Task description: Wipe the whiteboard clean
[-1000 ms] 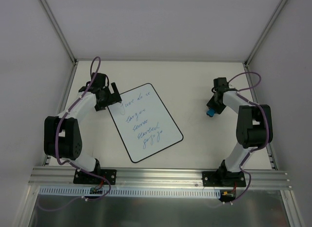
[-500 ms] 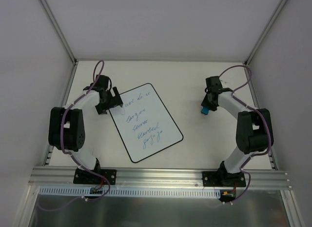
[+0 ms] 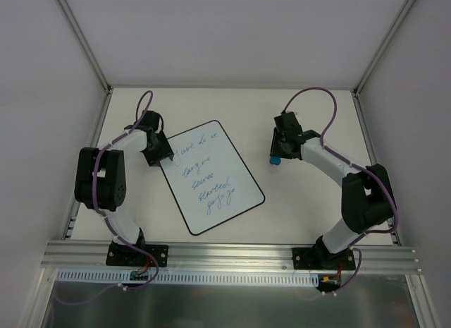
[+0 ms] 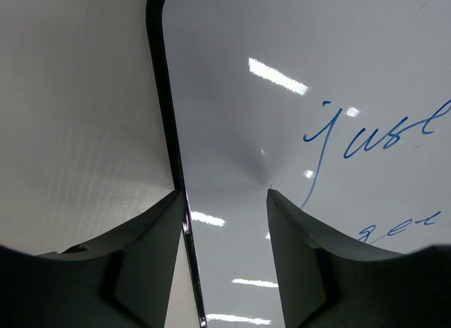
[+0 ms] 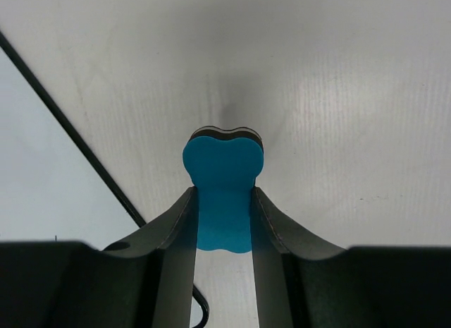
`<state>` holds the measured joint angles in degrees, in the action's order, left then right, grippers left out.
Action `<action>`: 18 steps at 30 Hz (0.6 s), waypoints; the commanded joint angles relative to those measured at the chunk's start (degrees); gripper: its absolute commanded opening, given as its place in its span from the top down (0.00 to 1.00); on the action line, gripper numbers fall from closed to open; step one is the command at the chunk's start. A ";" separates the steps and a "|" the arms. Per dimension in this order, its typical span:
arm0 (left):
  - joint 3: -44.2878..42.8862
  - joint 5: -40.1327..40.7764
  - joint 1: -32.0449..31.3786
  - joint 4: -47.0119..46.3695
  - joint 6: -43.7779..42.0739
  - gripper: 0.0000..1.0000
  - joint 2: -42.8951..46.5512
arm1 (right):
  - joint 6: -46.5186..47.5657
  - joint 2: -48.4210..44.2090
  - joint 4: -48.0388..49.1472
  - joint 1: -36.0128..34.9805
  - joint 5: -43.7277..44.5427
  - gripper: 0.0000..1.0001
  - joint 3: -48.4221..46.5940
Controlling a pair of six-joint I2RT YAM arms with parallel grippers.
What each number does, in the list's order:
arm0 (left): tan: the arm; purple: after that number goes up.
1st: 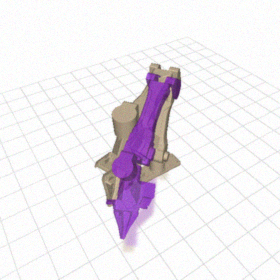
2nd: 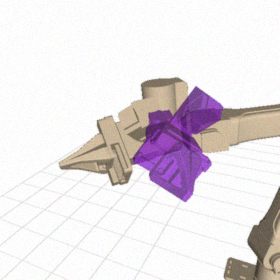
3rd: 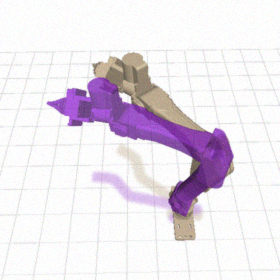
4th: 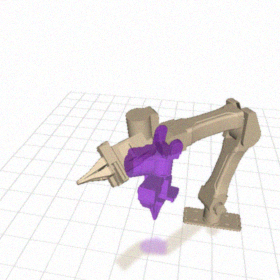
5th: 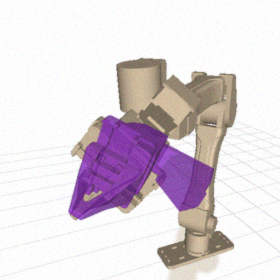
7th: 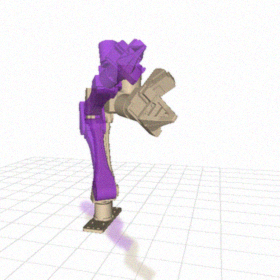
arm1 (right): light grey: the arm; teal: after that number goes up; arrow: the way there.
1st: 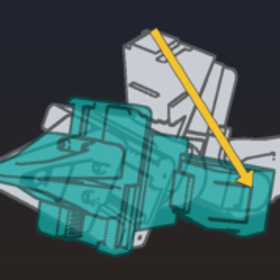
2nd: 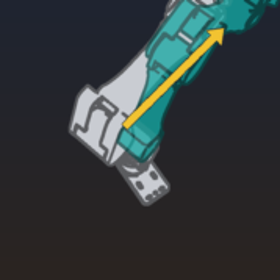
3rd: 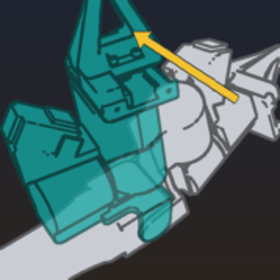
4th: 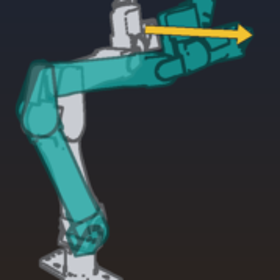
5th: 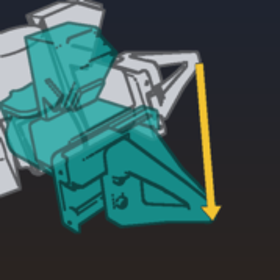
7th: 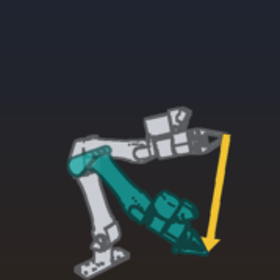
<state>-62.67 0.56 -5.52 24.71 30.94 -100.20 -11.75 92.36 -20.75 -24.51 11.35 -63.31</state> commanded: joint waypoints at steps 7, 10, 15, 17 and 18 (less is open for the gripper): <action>1.06 2.07 0.25 0.69 1.40 0.55 -1.14 | 1.46 -4.37 3.35 -1.59 -1.78 0.97 1.34; 1.76 3.39 0.25 0.78 1.76 0.54 0.18 | 1.73 -5.25 3.53 -1.50 -1.95 0.97 1.87; 2.64 6.38 0.25 0.78 1.32 0.53 4.57 | 2.08 -5.96 3.96 -1.59 -2.30 0.97 2.84; 2.65 7.61 0.33 0.78 0.71 0.53 5.37 | 2.08 -6.22 3.97 -1.59 -2.39 0.97 3.37; 2.65 7.79 0.42 0.78 0.62 0.53 5.54 | 2.08 -6.22 4.14 -1.59 -2.56 0.97 3.54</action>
<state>-60.55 4.43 -5.52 24.32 32.14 -97.91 -10.66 88.29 -18.13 -25.91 9.47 -60.40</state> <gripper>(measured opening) 0.469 0.348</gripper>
